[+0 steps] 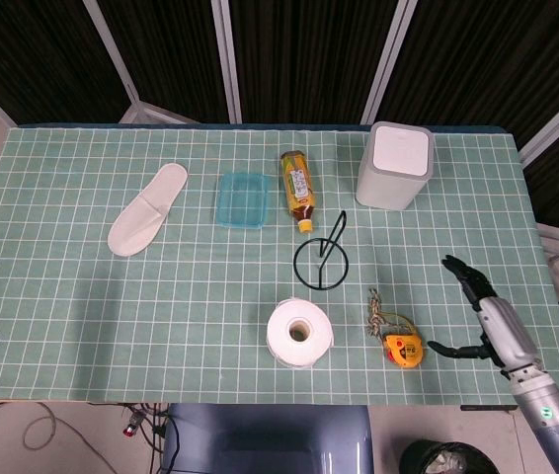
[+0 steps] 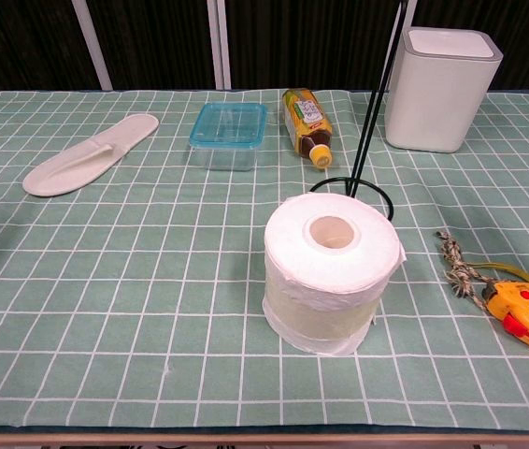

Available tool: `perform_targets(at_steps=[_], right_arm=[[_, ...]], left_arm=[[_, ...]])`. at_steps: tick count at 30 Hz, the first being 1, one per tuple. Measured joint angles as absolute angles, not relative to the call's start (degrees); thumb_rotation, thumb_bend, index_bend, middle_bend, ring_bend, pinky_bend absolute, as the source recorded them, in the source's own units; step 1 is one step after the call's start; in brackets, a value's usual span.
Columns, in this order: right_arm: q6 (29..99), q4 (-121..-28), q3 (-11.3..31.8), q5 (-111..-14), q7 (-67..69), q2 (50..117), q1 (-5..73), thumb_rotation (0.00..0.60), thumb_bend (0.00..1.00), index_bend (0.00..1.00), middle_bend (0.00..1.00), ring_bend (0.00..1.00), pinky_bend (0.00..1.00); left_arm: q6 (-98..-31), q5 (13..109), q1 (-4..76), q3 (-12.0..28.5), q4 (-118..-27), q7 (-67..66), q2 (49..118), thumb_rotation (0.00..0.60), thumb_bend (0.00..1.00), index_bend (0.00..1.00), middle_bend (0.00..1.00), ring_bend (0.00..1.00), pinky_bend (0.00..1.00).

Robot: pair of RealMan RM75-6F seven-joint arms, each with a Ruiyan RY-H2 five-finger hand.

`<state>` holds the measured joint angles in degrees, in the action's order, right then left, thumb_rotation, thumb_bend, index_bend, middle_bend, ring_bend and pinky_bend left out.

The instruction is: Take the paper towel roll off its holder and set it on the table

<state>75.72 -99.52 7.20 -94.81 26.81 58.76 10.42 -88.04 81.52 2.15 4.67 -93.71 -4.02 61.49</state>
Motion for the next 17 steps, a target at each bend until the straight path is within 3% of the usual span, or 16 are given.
perform_targets(at_steps=[9,17], right_arm=[[88.7,-86.9,6.1,-99.4,3.0,67.0,4.3,0.6,0.0,0.0,0.0,0.0,0.0],[90.8,-83.5,5.2,-99.9,-2.8,69.7,3.4,0.6,0.0,0.0,0.0,0.0,0.0]], left_arm=[[-87.2,81.0,2.4,4.7,-93.3,-4.1,61.4,0.6,0.18,0.04,0.0,0.0,0.01],[-87.1,82.1,2.9,4.5,-92.3,-4.9,62.3,0.6,0.18,0.04,0.0,0.0,0.01]])
